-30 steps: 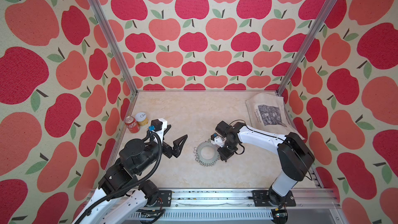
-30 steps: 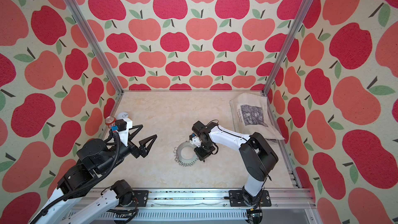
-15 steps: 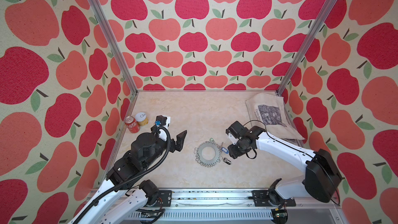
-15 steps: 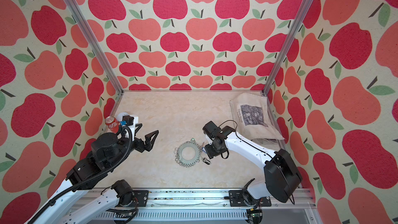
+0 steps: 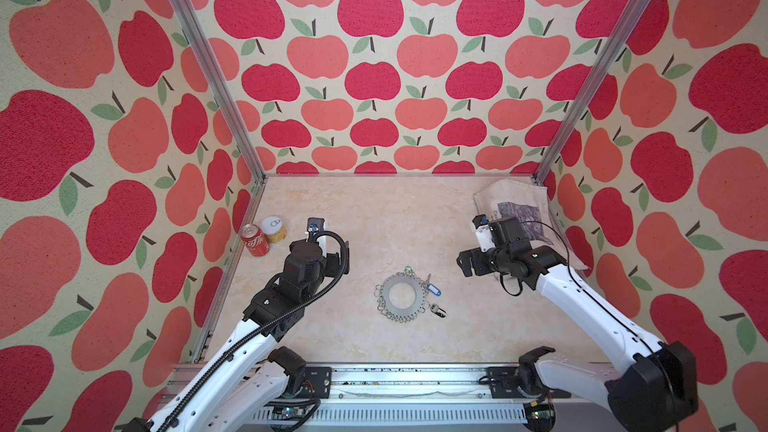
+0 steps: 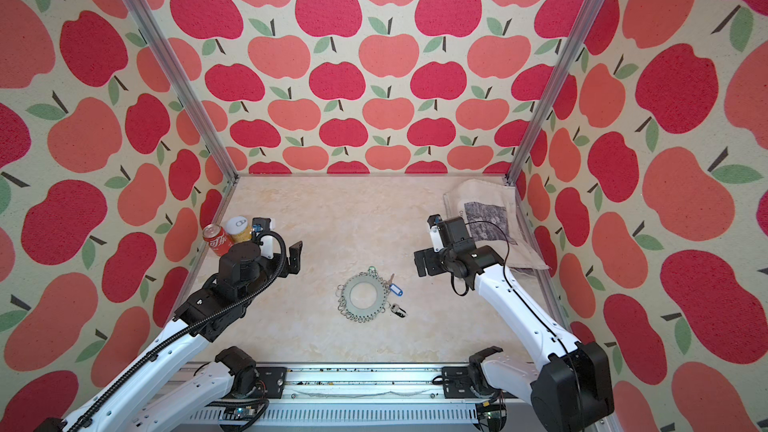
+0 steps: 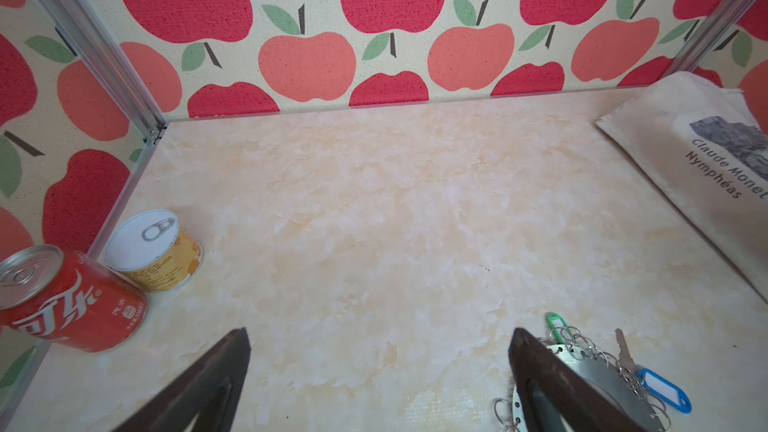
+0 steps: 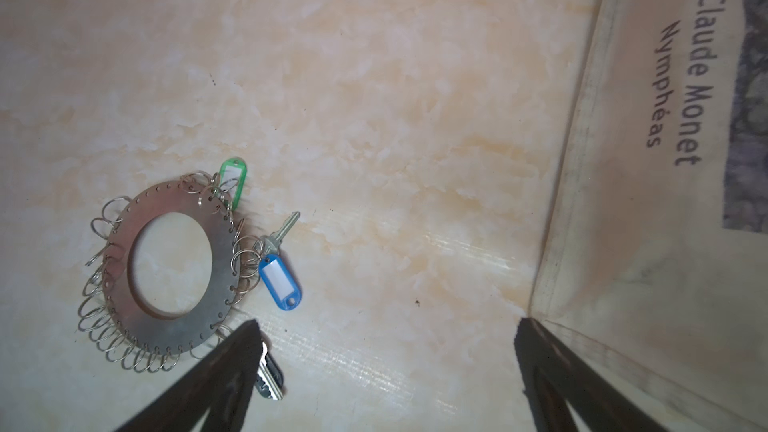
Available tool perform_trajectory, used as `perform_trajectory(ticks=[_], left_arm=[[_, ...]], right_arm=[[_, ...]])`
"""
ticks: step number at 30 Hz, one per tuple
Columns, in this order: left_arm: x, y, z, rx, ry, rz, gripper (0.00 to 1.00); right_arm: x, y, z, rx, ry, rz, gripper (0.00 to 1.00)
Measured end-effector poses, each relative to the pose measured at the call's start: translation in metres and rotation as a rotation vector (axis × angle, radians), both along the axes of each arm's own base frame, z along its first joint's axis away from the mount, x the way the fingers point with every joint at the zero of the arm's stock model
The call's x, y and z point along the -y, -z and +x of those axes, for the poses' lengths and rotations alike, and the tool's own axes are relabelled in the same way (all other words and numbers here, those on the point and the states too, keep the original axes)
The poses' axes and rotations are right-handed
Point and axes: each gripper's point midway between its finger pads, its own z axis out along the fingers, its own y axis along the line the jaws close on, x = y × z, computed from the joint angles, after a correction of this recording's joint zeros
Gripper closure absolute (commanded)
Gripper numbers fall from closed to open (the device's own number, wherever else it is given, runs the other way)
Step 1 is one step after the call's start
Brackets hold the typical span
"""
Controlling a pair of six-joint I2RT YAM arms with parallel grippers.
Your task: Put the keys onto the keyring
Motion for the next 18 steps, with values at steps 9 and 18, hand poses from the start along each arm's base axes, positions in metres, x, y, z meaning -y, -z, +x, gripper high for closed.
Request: perform_trajectory(ticks=[9, 18], left_arm=[[-0.037, 0.051, 0.031, 0.026, -0.117, 0.097, 0.01], [-0.085, 0.069, 0.055, 0.123, -0.23, 0.109, 0.01]], right_arm=[[0.054, -0.006, 0.047, 0.238, 0.15, -0.045, 0.01], [0.092, 0.037, 0.08, 0.408, 0.236, -0.189, 0.01]])
